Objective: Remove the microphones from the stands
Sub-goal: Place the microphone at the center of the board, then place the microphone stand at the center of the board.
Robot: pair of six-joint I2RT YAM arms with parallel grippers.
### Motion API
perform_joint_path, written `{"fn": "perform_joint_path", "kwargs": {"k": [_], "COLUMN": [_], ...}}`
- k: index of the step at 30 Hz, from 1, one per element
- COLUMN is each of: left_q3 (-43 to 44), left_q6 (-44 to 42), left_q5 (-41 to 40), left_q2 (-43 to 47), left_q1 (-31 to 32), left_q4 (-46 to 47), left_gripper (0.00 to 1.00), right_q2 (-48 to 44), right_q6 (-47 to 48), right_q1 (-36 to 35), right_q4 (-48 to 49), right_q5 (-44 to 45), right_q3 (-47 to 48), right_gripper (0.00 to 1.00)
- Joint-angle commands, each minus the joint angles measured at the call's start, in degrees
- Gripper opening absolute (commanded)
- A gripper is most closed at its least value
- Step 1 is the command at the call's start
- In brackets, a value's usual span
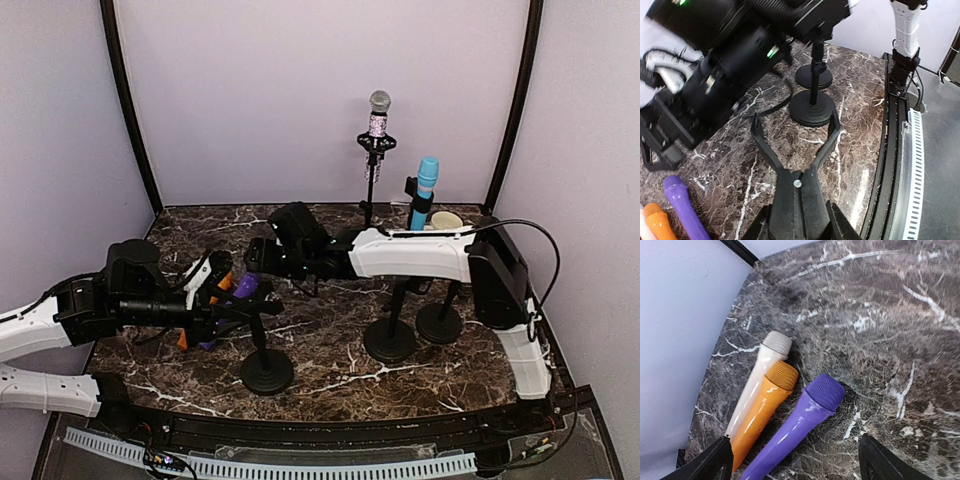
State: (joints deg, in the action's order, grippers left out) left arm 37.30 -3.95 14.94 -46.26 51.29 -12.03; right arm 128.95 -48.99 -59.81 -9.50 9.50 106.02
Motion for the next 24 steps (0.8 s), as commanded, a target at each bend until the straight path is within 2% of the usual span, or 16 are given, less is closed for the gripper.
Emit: {"fn": "perform_joint_path", "kwargs": {"k": [1,7,14,19,24], "left_q3": [0.46,4.2,14.16,22.48,33.58], "left_q6": [3.42,5.59,4.32,1.24,0.52], "left_q5": [-6.68,-8.83,-8.34,-8.24,-7.99], "left_q2": [0.87,-7.05,-20.74,-30.88,-42.37], "left_q1": [0.0,0.04,0.04,-0.01,-0.07], "left_q4": [8.39,15.39,19.6,21.41,22.63], "left_gripper": [0.04,0.03,0.03,0.02,0.02], "right_q2": [-14.47,-33.01,-51.24,-59.89,-62.98], "right_q6": [8.48,14.29,18.27,18.24,18.4], "right_q1": [0.37,0.44,4.19,9.37,15.63], "right_q4": [0.36,-1.0,-10.2,-13.19,-14.71], "right_q5": [2.6,7.65,15.56,15.52,12.7], "right_q3": [-3.84,-15.53,-25.16,-31.59,-35.61], "right_gripper": [0.88,0.91,0.95,0.97,0.98]}}
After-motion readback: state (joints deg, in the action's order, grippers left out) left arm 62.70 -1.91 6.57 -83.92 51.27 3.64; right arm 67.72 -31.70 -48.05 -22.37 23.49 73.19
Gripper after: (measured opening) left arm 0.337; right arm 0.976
